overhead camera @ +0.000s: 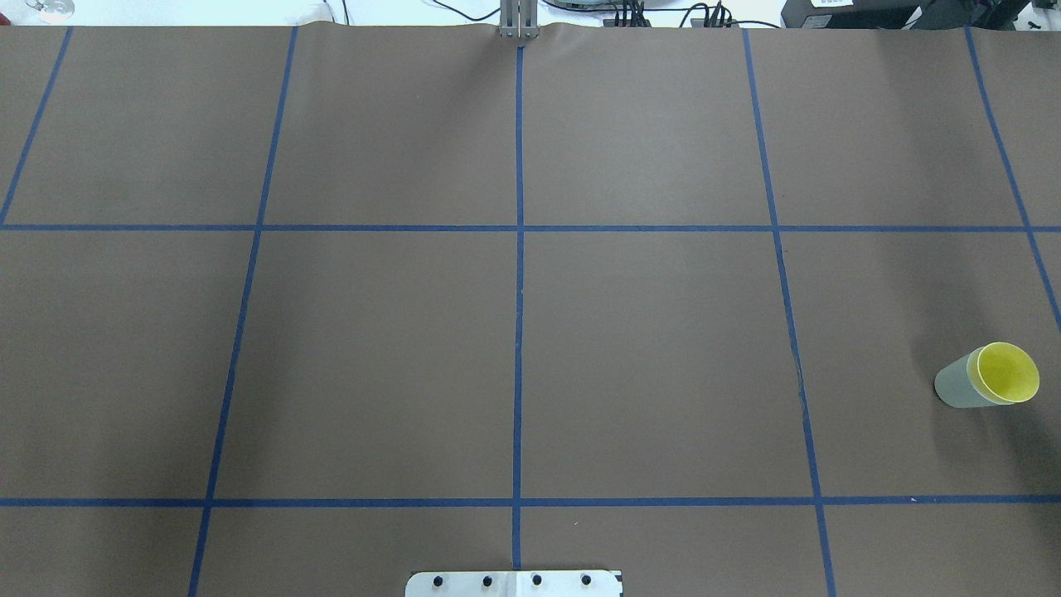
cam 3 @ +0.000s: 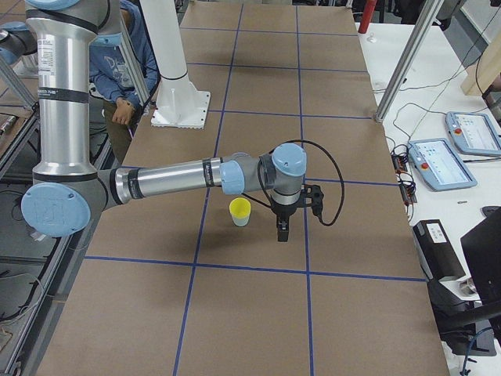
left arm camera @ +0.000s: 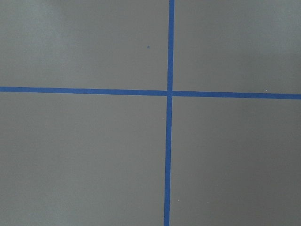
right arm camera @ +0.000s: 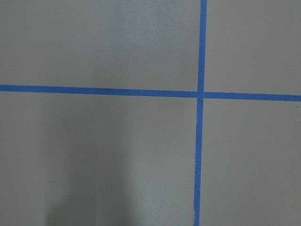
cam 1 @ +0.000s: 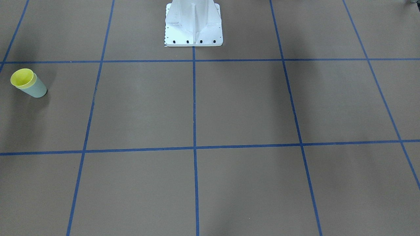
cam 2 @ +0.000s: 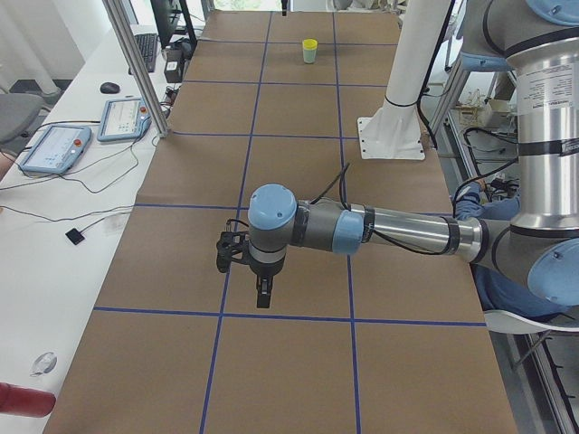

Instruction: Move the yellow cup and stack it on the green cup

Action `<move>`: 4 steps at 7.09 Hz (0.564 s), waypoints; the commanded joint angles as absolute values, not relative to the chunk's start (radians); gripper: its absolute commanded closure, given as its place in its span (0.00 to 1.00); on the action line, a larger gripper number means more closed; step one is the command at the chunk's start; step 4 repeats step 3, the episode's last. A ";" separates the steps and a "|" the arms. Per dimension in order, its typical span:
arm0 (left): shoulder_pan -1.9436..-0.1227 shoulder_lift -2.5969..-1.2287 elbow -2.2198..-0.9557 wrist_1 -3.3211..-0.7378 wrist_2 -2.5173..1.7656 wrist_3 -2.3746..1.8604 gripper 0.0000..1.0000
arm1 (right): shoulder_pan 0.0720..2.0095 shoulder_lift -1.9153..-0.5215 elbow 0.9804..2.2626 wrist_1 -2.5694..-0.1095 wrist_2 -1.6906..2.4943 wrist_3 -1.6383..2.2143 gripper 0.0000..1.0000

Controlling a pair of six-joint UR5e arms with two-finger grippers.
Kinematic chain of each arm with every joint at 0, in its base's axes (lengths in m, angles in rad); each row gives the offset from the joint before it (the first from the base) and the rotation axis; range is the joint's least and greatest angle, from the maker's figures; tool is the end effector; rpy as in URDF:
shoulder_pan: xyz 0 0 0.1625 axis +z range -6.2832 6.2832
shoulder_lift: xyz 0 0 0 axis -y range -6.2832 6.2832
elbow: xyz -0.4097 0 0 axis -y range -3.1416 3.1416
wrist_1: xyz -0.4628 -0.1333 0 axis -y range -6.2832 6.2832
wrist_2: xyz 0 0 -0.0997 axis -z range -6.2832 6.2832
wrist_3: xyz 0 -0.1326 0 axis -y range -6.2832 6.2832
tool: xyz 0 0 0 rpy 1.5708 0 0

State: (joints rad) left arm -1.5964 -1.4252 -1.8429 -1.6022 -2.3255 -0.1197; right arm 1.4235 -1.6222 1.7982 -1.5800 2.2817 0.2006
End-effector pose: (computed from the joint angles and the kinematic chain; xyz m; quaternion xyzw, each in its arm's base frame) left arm -0.0556 -0.5121 0.5892 0.0560 0.3704 -0.0383 0.9264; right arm -0.0344 -0.5505 0.5732 0.0169 -0.3551 -0.0041 0.9347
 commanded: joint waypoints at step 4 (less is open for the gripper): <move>-1.595 -1.424 -1.842 -1.604 -2.327 -0.120 0.00 | 1.424 -1.620 1.784 -1.578 2.283 0.201 0.00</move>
